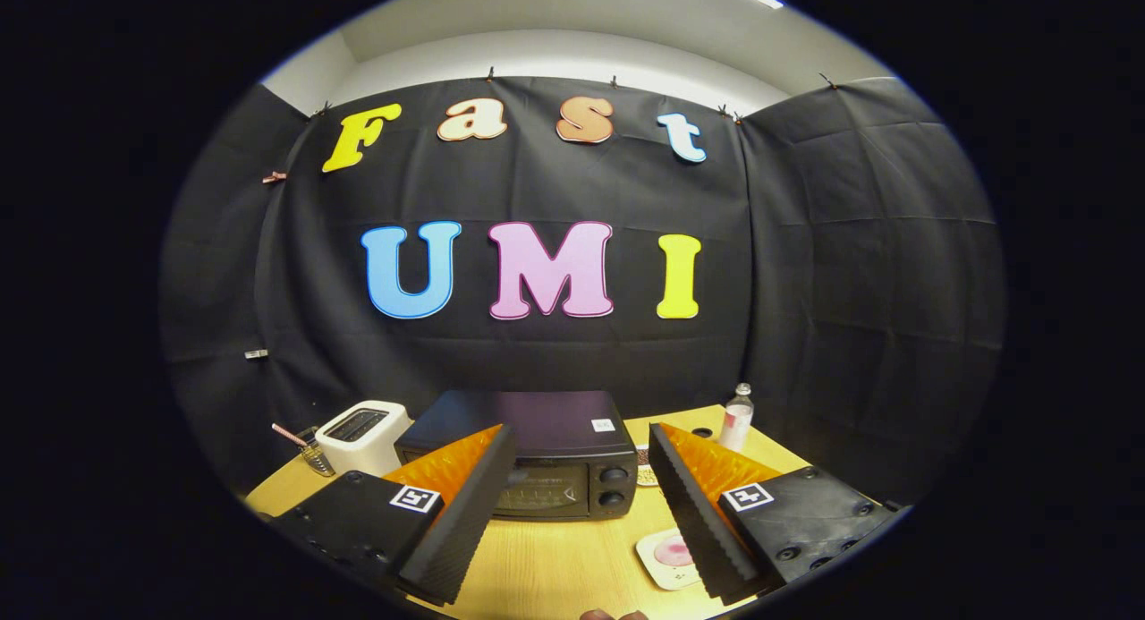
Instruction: Open the toaster oven, put the food inside, and close the toaster oven door.
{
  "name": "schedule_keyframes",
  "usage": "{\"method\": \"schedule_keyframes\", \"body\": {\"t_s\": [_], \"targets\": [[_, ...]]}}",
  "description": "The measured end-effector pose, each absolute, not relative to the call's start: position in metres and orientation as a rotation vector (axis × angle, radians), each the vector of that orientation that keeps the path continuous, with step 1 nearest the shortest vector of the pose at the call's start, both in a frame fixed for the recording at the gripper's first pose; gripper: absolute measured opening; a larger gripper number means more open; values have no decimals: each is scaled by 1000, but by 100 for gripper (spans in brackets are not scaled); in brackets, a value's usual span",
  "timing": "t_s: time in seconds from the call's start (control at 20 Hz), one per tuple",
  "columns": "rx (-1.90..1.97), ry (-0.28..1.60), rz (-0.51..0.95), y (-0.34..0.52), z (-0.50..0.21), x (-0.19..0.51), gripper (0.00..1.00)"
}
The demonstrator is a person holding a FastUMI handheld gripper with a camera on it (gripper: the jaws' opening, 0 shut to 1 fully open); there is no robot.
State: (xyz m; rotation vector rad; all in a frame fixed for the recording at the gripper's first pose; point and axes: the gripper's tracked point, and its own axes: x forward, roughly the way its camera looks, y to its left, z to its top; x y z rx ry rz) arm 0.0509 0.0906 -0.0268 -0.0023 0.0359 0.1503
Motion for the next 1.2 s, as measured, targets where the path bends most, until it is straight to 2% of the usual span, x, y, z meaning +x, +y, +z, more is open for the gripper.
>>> {"method": "schedule_keyframes", "body": {"t_s": [0.35,0.8,1.05,1.2], "targets": [[30,93,183,144,-55,102,98],[-17,219,210,197,-136,152,98],[-66,300,226,210,-179,164,99],[-55,293,226,211,-176,156,98]]}}
